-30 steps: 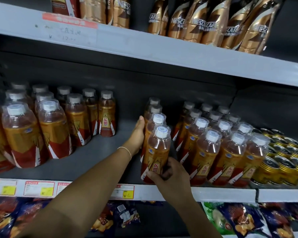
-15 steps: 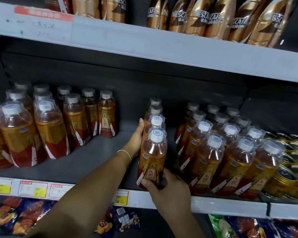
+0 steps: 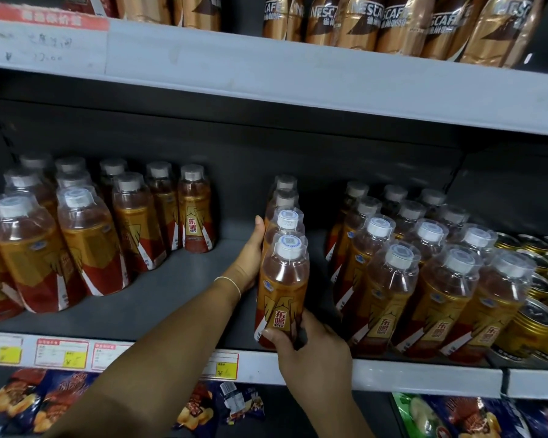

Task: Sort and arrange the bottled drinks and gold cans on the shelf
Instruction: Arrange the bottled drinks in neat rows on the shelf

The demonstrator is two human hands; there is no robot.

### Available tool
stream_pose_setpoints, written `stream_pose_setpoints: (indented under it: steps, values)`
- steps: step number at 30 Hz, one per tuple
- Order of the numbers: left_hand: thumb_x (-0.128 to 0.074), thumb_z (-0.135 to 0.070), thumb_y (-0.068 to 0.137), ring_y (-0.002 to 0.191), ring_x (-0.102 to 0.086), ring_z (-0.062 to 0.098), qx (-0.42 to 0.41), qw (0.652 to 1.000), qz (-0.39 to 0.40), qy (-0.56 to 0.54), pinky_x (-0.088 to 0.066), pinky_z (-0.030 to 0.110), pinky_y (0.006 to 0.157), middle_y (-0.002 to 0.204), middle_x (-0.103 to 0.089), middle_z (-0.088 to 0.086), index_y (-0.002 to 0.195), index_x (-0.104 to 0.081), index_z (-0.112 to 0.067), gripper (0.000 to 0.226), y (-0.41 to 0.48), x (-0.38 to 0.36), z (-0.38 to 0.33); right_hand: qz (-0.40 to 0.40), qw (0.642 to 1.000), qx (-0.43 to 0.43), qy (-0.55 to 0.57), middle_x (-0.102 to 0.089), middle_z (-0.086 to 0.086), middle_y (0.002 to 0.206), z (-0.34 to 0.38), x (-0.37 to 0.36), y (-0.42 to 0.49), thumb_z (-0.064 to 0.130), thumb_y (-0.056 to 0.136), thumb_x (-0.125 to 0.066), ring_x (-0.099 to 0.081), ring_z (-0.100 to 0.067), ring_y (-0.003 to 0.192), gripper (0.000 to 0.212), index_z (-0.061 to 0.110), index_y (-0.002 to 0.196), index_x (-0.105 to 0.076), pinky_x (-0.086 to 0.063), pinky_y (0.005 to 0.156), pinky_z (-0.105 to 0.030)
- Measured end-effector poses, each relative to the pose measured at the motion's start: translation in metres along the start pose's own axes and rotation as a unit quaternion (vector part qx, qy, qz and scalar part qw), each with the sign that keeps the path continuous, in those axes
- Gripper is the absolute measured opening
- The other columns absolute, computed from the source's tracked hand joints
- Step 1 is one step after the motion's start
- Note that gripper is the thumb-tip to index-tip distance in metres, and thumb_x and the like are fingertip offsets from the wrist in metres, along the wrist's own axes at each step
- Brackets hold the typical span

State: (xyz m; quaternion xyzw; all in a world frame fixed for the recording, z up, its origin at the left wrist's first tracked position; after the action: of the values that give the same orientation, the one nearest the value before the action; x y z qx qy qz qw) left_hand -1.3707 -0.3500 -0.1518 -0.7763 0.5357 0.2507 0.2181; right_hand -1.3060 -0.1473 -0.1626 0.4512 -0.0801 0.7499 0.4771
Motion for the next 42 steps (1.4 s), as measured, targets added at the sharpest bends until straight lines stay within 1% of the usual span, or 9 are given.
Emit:
stream_pose_setpoints:
  steps: [7, 10, 12, 17, 20, 26, 31, 36, 42]
  values:
    - [-0.022, -0.065, 0.096, 0.112, -0.061, 0.021, -0.001, 1.000, -0.013, -0.010, -0.058, 0.026, 0.072, 0.136, -0.037, 0.007, 0.111, -0.061, -0.017, 0.064, -0.001, -0.011, 0.000, -0.002, 1.000, -0.006, 0.009, -0.070, 0.008, 0.115, -0.002, 0.004, 0.001, 0.065, 0.080, -0.064, -0.064, -0.011, 0.105, 0.067, 0.023, 0.132, -0.060, -0.052, 0.089, -0.027]
    - [-0.025, -0.066, 0.094, 0.101, -0.064, 0.010, 0.002, 1.000, -0.009, 0.008, -0.059, 0.027, 0.070, 0.140, -0.039, 0.014, 0.124, -0.056, -0.015, 0.067, -0.001, -0.013, 0.005, -0.004, 1.000, -0.008, 0.009, -0.070, 0.008, 0.114, -0.006, 0.007, 0.002, 0.064, 0.081, -0.064, -0.064, -0.011, 0.103, 0.066, 0.022, 0.132, -0.060, -0.052, 0.088, -0.026]
    - [-0.030, -0.072, 0.090, 0.105, -0.063, 0.016, 0.010, 0.996, -0.034, 0.078, -0.059, 0.028, 0.066, 0.138, -0.049, 0.018, 0.130, -0.051, -0.014, 0.074, 0.002, -0.008, 0.008, -0.002, 1.000, -0.010, 0.005, -0.069, 0.008, 0.115, -0.008, 0.010, 0.003, 0.066, 0.082, -0.062, -0.064, -0.010, 0.103, 0.067, 0.024, 0.133, -0.058, -0.051, 0.088, -0.025]
    - [-0.025, -0.071, 0.092, 0.117, -0.060, 0.032, 0.018, 0.998, -0.028, 0.061, -0.045, 0.034, 0.093, 0.154, -0.028, 0.020, 0.149, -0.035, -0.009, 0.084, 0.004, -0.013, 0.012, -0.004, 1.000, -0.013, 0.003, -0.068, 0.007, 0.117, -0.013, 0.013, 0.004, 0.065, 0.083, -0.062, -0.064, -0.011, 0.105, 0.067, 0.023, 0.135, -0.057, -0.051, 0.089, -0.025]
    - [-0.024, -0.071, 0.092, 0.122, -0.057, 0.032, 0.017, 0.998, -0.021, 0.056, -0.051, 0.030, 0.085, 0.150, -0.032, 0.020, 0.144, -0.042, -0.010, 0.083, 0.005, -0.016, 0.013, -0.005, 1.000, -0.013, 0.003, -0.068, 0.007, 0.118, -0.016, 0.015, 0.004, 0.065, 0.083, -0.061, -0.063, -0.011, 0.107, 0.069, 0.022, 0.136, -0.056, -0.051, 0.090, -0.026]
    - [-0.022, -0.068, 0.094, 0.100, -0.069, 0.017, 0.007, 0.999, 0.004, 0.053, -0.058, 0.026, 0.072, 0.114, -0.067, 0.006, 0.096, -0.076, -0.023, 0.070, 0.005, -0.028, 0.014, -0.006, 1.000, -0.015, -0.008, -0.067, 0.008, 0.120, -0.022, 0.019, 0.004, 0.066, 0.084, -0.058, -0.062, -0.010, 0.110, 0.069, 0.022, 0.137, -0.055, -0.049, 0.094, -0.025]
    - [-0.021, -0.065, 0.096, 0.092, -0.071, 0.012, 0.004, 1.000, 0.005, 0.029, -0.057, 0.026, 0.072, 0.101, -0.074, 0.002, 0.102, -0.070, -0.021, 0.066, 0.011, -0.029, 0.018, -0.007, 1.000, -0.017, -0.013, -0.068, 0.009, 0.120, -0.024, 0.023, 0.004, 0.067, 0.085, -0.057, -0.063, -0.009, 0.109, 0.069, 0.022, 0.137, -0.054, -0.048, 0.093, -0.023]
    - [-0.019, -0.067, 0.095, 0.105, -0.057, 0.009, 0.009, 1.000, 0.018, 0.010, -0.058, 0.027, 0.073, 0.114, -0.060, -0.003, 0.094, -0.078, -0.021, 0.075, 0.016, -0.033, 0.022, -0.011, 1.000, -0.019, -0.022, -0.069, 0.009, 0.116, -0.025, 0.025, 0.003, 0.067, 0.084, -0.057, -0.064, -0.010, 0.105, 0.068, 0.022, 0.136, -0.055, -0.049, 0.090, -0.023]
    - [-0.018, -0.066, 0.096, 0.087, -0.072, 0.014, 0.017, 0.999, 0.028, 0.032, -0.057, 0.027, 0.073, 0.106, -0.071, -0.001, 0.103, -0.071, -0.020, 0.071, 0.022, -0.038, 0.027, -0.017, 0.999, -0.026, -0.028, -0.069, 0.009, 0.116, -0.031, 0.027, 0.002, 0.067, 0.085, -0.056, -0.064, -0.008, 0.104, 0.069, 0.023, 0.138, -0.054, -0.050, 0.090, -0.023]
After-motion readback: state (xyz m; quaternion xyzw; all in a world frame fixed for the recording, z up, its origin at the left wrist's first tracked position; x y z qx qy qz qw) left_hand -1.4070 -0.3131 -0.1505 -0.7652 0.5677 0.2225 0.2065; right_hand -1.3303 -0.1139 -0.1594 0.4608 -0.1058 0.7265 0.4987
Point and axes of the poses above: each hand's wrist, its own y-axis towards the middle knuckle, its own x-axis out of the back of the hand, z = x × y, the point moved 4 cm from there along y, towards the middle knuckle
